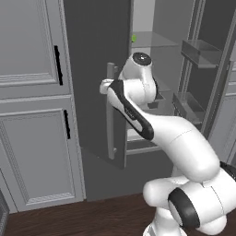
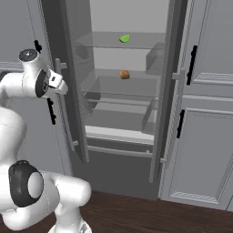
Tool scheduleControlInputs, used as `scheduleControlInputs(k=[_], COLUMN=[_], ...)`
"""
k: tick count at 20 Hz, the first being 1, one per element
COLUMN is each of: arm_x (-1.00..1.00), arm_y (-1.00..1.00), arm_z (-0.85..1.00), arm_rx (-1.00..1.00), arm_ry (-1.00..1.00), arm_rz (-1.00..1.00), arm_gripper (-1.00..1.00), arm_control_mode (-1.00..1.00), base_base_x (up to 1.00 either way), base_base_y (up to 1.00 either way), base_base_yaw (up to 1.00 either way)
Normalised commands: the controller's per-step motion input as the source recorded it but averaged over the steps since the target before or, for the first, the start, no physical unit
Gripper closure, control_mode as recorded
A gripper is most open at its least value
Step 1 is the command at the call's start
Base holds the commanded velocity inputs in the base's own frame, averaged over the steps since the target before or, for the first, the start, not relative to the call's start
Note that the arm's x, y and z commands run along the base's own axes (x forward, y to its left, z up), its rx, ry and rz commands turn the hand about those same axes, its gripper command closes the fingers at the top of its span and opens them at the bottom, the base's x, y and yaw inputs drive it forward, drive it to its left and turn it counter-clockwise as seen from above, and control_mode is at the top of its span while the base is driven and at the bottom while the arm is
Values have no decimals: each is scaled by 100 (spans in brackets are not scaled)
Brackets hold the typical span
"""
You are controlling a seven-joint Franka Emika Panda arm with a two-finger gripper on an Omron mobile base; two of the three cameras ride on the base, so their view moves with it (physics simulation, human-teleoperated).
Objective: Grab a lemon wedge from the fridge and one ice cube from the ice bowl, and put them in the glass of lemonade.
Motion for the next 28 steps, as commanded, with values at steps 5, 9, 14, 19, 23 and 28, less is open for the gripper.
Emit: scheduleControlInputs(k=[5,9,14,19,23,28], arm_x=[-12,-6,6,78,100,100], arm_y=[-100,-98,-76,-16,8,3], arm_z=[-23,-38,-13,-3,-4,-19], arm_rx=[77,61,49,21,1,1], arm_ry=[-3,-4,3,18,20,13], arm_rz=[-23,-11,-11,-1,2,7], arm_gripper=[-100,-100,-100,-100,-100,-100], arm_control_mode=[-100,-100,-100,-100,-100,-100], base_base_x=[0,0,0,0,0,0], base_base_y=[0,0,0,0,0,0], base_base_yaw=[0,0,0,0,0,0])
